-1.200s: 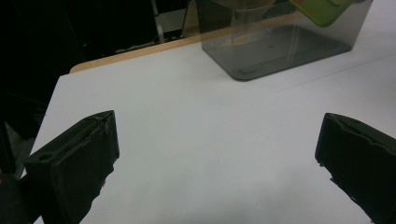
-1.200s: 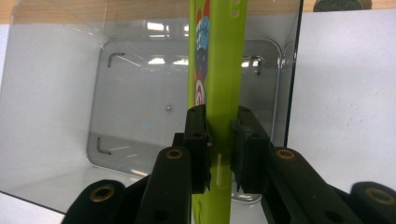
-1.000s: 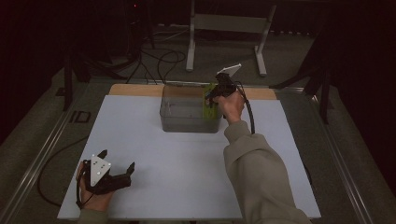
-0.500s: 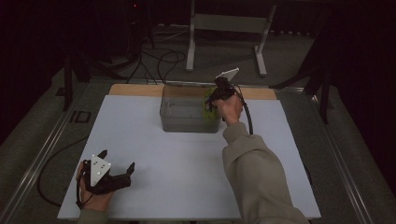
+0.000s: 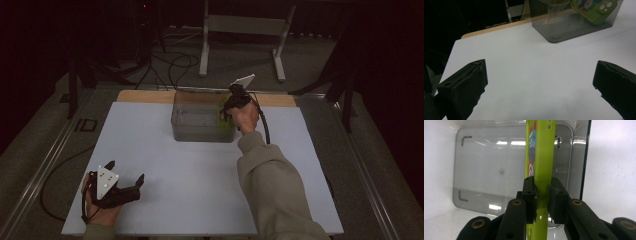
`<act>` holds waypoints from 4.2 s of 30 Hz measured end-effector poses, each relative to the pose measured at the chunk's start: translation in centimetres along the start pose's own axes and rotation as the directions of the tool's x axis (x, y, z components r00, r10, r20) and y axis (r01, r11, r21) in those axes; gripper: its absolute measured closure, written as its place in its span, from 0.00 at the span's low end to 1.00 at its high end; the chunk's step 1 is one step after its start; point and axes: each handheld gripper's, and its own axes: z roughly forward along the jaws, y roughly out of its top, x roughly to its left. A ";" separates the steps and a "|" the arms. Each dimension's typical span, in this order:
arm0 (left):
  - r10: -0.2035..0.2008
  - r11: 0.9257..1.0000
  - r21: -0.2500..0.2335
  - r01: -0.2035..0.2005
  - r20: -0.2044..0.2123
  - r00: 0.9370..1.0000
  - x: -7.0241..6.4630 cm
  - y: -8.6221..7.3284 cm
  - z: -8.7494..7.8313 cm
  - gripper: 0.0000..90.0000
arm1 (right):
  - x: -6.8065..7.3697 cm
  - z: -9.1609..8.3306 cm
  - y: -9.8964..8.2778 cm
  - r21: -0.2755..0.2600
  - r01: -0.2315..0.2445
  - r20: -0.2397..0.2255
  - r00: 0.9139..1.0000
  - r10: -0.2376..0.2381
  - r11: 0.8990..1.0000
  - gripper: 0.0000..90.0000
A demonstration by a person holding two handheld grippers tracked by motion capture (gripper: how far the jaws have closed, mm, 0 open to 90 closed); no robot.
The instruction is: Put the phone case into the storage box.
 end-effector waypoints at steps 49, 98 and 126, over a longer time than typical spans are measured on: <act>0.014 1.000 0.010 -0.014 0.008 1.000 -0.2 0.0 0.0 0.01 | 1.6 -0.5 -0.6 -0.068 0.116 0.101 0.989 -0.109 0.991 0.66; 0.017 1.000 0.015 -0.017 -0.001 1.000 -0.4 0.0 0.2 0.00 | 1.1 -5.0 -9.7 -0.505 0.364 0.083 0.923 -0.376 0.783 0.14; -0.017 1.000 -0.011 0.017 0.022 1.000 -0.1 0.1 0.0 0.00 | -6.6 -6.6 -24.9 -0.715 0.400 0.187 0.900 -0.394 0.573 0.13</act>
